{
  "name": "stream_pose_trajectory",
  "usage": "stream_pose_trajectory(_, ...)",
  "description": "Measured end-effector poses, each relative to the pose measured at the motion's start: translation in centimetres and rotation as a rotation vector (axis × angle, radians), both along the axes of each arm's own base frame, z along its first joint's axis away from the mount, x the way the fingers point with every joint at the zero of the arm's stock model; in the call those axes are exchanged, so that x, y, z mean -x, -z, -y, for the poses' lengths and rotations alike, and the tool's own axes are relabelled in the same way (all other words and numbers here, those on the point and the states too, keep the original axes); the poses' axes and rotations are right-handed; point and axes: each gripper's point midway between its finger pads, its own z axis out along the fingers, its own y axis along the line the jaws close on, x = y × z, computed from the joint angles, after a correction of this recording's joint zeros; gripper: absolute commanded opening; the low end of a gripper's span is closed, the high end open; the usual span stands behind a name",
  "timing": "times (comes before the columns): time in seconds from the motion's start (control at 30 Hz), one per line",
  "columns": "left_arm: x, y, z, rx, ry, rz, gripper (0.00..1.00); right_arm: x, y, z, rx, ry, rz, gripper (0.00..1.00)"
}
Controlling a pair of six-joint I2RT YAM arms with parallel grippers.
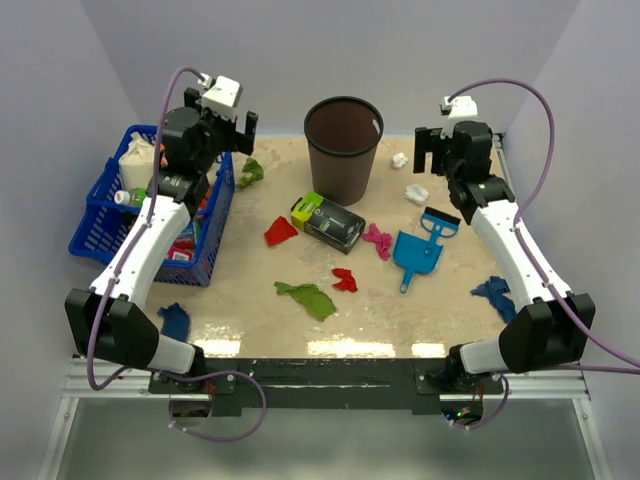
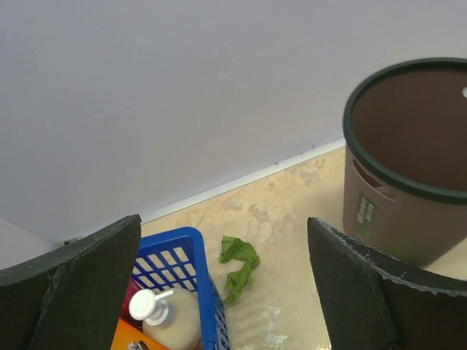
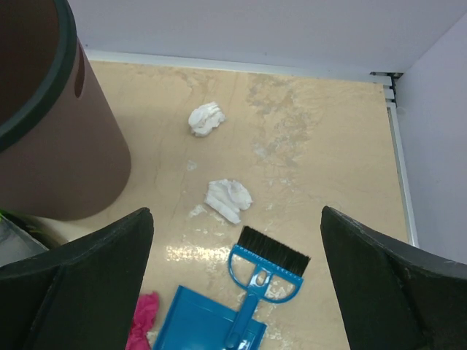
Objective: Sweep away the paper scraps from the table
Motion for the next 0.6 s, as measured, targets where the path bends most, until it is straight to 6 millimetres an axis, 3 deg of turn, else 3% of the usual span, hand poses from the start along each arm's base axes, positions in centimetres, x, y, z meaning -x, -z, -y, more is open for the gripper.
stream_pose_trajectory(0.17, 1.0, 1.5, 2.5, -0.052, 0.144, -0.047, 1.00, -0.1, 1.5, 0.1, 0.091, -0.048, -0.044, 0.98)
stream_pose_trajectory(0.33, 4.2, 4.2, 8.4, -0.204, 0.386, -0.101, 0.99, 0.1, 4.6, -0.4, 0.182, -0.143, -0.147, 0.90)
stream_pose_trajectory(0.5, 10.3, 9.2, 14.0, -0.410, 0.657, -0.169, 0.98, 1.2, 10.6, -1.2, 0.220, -0.254, -0.315, 0.84)
stream_pose_trajectory(0.6, 12.3, 12.0, 14.5, -0.495, 0.730, -0.223, 0.98, 2.4, 14.1, -1.2, 0.228, -0.288, -0.423, 0.80)
